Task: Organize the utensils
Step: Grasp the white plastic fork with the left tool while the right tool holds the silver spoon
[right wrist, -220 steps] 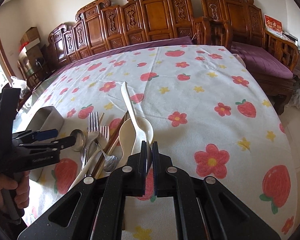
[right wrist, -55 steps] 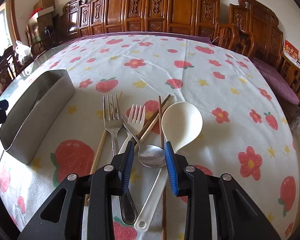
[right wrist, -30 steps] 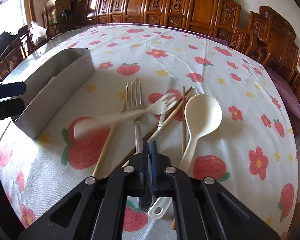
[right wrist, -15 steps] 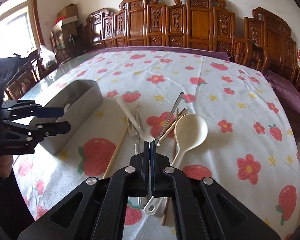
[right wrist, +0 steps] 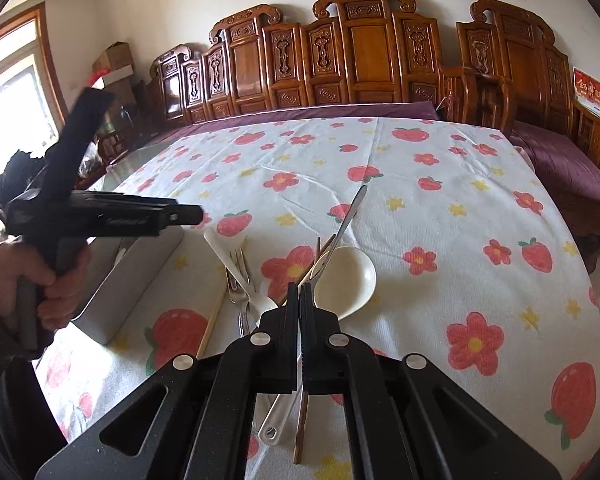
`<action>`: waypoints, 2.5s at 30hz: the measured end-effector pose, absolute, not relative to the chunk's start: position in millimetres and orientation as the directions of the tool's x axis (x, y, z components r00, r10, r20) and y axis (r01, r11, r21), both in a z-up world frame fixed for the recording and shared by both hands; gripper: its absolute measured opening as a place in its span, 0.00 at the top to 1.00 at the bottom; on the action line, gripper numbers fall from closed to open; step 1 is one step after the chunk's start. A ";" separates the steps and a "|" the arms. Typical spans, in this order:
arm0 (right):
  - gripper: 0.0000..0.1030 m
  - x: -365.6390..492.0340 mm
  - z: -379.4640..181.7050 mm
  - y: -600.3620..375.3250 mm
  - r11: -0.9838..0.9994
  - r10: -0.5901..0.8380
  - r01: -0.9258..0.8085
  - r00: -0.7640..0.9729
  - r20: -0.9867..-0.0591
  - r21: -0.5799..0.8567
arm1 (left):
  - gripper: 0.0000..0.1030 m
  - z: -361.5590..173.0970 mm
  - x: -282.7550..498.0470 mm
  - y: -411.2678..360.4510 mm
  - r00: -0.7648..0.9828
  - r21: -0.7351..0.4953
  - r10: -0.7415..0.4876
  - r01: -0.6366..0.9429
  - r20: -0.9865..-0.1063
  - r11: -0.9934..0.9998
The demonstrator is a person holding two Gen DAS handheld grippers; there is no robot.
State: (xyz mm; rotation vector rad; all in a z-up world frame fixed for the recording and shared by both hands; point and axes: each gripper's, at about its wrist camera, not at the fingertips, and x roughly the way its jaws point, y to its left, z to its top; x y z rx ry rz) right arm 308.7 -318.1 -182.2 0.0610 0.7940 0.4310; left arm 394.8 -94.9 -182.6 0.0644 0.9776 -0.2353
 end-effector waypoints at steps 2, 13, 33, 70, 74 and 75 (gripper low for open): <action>0.98 309.3 -181.7 -319.0 0.909 0.405 -0.350 0.618 -0.674 0.225 | 0.54 -188.5 408.4 -96.8 0.510 -0.039 -0.145 0.213 -0.848 0.976; 0.98 309.4 -179.0 -314.9 0.905 0.417 -0.351 0.623 -0.662 0.240 | 0.53 -216.8 403.5 -98.2 0.458 -0.084 -0.115 0.087 -0.881 0.993; 0.98 310.3 -177.7 -318.0 0.906 0.418 -0.347 0.631 -0.653 0.244 | 1.00 -214.2 372.3 -132.2 0.422 0.032 -0.134 0.364 -0.897 0.931; 0.98 309.3 -173.6 -312.6 0.902 0.425 -0.355 0.633 -0.647 0.245 | 0.80 -198.0 392.7 -102.1 0.495 -0.269 -0.301 0.136 -0.815 0.953; 0.98 308.3 -173.5 -311.2 0.902 0.423 -0.357 0.632 -0.649 0.241 | 0.85 -172.4 383.0 -104.5 0.537 -0.280 -0.330 0.175 -0.776 0.944; 0.98 307.6 -173.2 -310.7 0.903 0.423 -0.358 0.632 -0.649 0.239 | 0.86 -166.4 381.6 -104.9 0.545 -0.285 -0.338 0.182 -0.767 0.941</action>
